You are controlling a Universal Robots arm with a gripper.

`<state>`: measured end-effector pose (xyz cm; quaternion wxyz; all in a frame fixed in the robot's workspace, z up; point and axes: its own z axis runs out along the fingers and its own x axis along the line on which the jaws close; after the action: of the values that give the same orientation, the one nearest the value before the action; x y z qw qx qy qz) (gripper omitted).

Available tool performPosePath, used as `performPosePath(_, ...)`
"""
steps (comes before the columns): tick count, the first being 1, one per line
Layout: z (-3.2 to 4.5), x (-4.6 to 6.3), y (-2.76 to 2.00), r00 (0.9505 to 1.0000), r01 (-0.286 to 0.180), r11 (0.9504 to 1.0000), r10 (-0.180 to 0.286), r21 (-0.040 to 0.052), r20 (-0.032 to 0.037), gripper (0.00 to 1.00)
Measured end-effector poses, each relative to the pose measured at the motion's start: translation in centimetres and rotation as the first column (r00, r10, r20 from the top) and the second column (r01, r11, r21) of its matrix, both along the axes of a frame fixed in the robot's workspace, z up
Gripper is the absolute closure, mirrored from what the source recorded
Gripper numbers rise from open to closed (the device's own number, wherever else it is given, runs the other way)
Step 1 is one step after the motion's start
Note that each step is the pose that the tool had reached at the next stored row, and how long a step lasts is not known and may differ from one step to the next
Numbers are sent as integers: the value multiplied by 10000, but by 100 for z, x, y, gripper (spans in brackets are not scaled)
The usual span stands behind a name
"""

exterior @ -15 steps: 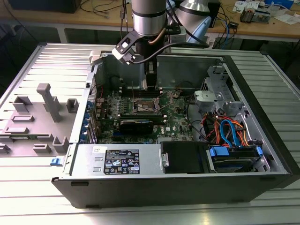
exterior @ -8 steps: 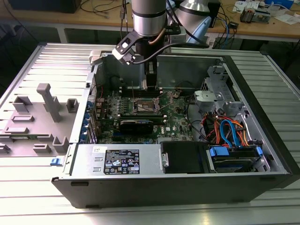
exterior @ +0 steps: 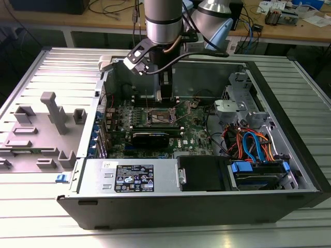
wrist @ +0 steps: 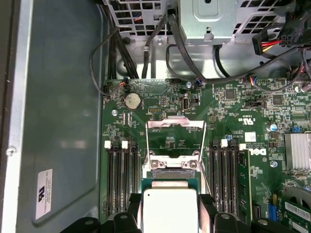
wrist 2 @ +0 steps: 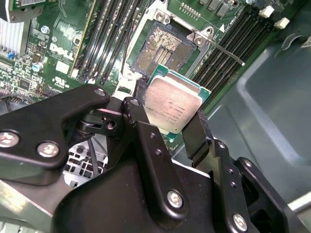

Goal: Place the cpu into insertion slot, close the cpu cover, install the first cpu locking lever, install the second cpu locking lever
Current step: 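Place the cpu into insertion slot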

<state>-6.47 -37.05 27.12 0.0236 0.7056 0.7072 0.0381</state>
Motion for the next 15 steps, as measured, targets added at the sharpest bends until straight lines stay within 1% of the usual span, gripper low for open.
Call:
performPosePath(1, -54, -1, -1, 10000, 2, 10000, -2, 0, 0, 46)
performPosePath(7, -58, -1, -1, 10000, 2, 10000, -2, 5, 0, 46)
performPosePath(15, -82, -1, -2, 10000, 2, 10000, -2, 4, 0, 46)
